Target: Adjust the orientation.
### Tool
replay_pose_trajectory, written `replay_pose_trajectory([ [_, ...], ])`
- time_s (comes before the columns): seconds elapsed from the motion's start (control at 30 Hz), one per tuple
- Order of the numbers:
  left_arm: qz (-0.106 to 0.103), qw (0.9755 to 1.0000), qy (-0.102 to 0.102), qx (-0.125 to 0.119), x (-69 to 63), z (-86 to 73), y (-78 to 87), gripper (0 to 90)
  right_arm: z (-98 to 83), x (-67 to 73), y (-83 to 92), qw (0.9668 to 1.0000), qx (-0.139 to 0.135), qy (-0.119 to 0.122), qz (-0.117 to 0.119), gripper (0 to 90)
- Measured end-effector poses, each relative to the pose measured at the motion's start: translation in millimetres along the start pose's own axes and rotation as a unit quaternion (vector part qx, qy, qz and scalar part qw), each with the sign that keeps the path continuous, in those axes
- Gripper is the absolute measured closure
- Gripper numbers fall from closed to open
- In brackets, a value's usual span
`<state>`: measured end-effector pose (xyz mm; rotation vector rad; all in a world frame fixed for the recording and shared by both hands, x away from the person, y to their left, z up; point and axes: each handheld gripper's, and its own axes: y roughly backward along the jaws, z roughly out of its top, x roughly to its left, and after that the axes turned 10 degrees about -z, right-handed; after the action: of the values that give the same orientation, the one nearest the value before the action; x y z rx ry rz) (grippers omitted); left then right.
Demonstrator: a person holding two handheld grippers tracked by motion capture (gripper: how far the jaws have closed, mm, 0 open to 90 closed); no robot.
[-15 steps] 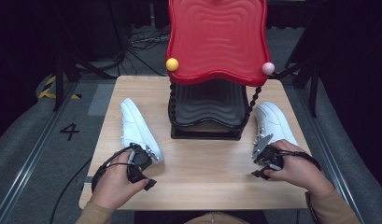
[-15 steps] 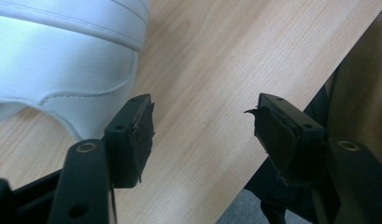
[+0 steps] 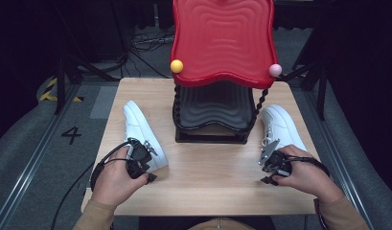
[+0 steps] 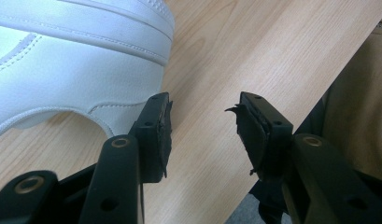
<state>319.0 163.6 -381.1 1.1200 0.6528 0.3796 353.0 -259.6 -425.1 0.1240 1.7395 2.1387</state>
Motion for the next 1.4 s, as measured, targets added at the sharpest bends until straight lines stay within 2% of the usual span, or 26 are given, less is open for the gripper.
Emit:
replay_pose_trajectory([
  [0.17, -0.003, 1.0, 0.001, -0.009, 1.9, 0.4, 3.9, 55.4, -1.3, 0.1, -0.8, 1.0, 0.0, -0.006, -0.002, 56.6],
  [0.23, -0.007, 0.9999, -0.003, -0.011, 3.4, 2.1, 6.4, 61.4, -1.5, 0.3, -0.8, 1.0, 0.001, -0.007, -0.002, 56.2],
  [0.27, -0.008, 0.9998, -0.004, -0.017, 4.3, 3.6, 8.4, 61.4, -1.4, 0.4, -0.8, 1.0, 0.0, -0.007, -0.002, 56.2],
  [0.33, -0.023, 0.9993, -0.008, -0.027, 8.9, 8.0, 14.4, 71.1, -0.7, 1.2, -1.1, 1.0, 0.001, -0.005, -0.001, 56.4],
  [0.4, -0.022, 0.9994, -0.01, -0.026, 10.8, 10.8, 16.8, 80.4, -0.4, 1.6, -2.3, 1.0, 0.0, -0.003, 0.001, 56.7],
  [0.43, -0.02, 0.9994, -0.01, -0.025, 11.7, 12.6, 17.9, 80.4, -0.4, 1.6, -2.3, 1.0, 0.0, -0.003, 0.001, 56.7],
  [0.53, -0.019, 0.9996, -0.016, -0.016, 15.7, 22.7, 18.4, 89.5, -0.3, 1.8, -3.4, 1.0, 0.002, -0.004, 0.002, 56.8],
  [0.7, -0.016, 0.9996, -0.018, -0.017, 28.1, 35.1, 14.8, 89.8, -0.6, 1.6, -4.4, 1.0, 0.002, -0.006, 0.001, 56.3],
  [0.9, -0.023, 0.9991, -0.001, -0.035, 44.0, 38.7, 9.0, 89.6, -1.0, 2.5, -5.5, 1.0, 0.002, -0.008, 0.002, 55.9],
  [0.97, -0.019, 0.999, -0.003, -0.04, 48.6, 39.8, 6.3, 88.2, -1.4, 2.3, -6.4, 1.0, 0.002, -0.008, 0.003, 55.8],
  [1.07, -0.021, 0.9988, 0.001, -0.043, 50.6, 39.7, 3.9, 88.6, -1.7, 2.3, -6.8, 1.0, 0.001, -0.008, 0.002, 55.8],
  [1.1, -0.007, 0.9995, -0.001, -0.031, 52.8, 40.3, 1.3, 89.1, -1.7, 2.2, -6.7, 1.0, -0.001, -0.007, 0.002, 55.8],
  [1.4, -0.011, 0.9991, 0.006, -0.039, 52.9, 44.4, -6.3, 89.8, -1.6, 3.2, -8.4, 1.0, 0.0, -0.01, 0.002, 55.3],
])
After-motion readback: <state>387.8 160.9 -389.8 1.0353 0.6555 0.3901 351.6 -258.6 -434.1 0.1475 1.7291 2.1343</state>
